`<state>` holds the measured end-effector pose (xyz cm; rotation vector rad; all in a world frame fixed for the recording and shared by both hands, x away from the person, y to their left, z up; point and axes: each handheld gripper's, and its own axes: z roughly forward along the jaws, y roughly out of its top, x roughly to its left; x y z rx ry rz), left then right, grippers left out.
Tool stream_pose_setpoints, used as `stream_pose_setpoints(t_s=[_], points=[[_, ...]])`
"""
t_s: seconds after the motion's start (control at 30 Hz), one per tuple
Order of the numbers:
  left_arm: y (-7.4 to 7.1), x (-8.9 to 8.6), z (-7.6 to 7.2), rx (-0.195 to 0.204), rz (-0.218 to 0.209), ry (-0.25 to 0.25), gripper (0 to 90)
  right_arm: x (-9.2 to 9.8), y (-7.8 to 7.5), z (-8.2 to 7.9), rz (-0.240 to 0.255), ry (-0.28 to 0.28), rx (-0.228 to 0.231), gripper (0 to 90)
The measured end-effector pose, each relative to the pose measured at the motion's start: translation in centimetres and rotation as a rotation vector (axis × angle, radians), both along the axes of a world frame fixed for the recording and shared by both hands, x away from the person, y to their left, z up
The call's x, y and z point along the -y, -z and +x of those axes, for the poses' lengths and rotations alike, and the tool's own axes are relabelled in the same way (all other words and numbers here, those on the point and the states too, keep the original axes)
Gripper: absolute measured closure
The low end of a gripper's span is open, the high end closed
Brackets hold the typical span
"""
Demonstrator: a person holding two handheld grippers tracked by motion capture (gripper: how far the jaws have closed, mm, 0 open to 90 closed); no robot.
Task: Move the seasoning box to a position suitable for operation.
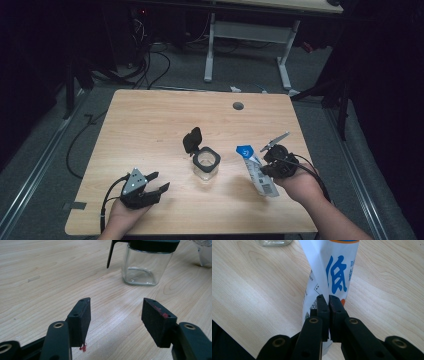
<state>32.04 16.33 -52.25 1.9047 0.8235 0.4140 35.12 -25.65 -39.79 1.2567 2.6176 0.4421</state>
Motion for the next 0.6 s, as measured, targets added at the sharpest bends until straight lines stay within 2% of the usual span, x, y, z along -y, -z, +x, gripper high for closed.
stream_pose_setpoints(t_s=[0.13, 0.23, 0.5, 0.57, 0.6], points=[[0.0, 0.0, 0.01, -0.001, 0.0, 0.0, 41.0, 0.03, -0.31, 0.1, -0.002, 0.001, -0.017, 88.9], [0.02, 0.05, 0.0, -0.002, 0.0, 0.002, 41.0, 0.02, -0.4, 0.22, -0.019, -0.016, -0.03, 89.2], [0.01, 0.05, -0.01, -0.005, 0.006, 0.005, 41.0, -0.25, -0.39, 0.42, -0.047, -0.018, -0.069, 89.4], [0.02, 0.07, -0.02, -0.006, 0.006, 0.006, 41.0, -0.28, -0.35, 0.51, -0.051, -0.028, -0.067, 89.4], [0.02, 0.08, -0.02, -0.006, 0.007, 0.006, 41.0, -0.47, -0.38, 0.57, -0.061, -0.027, -0.084, 89.4]])
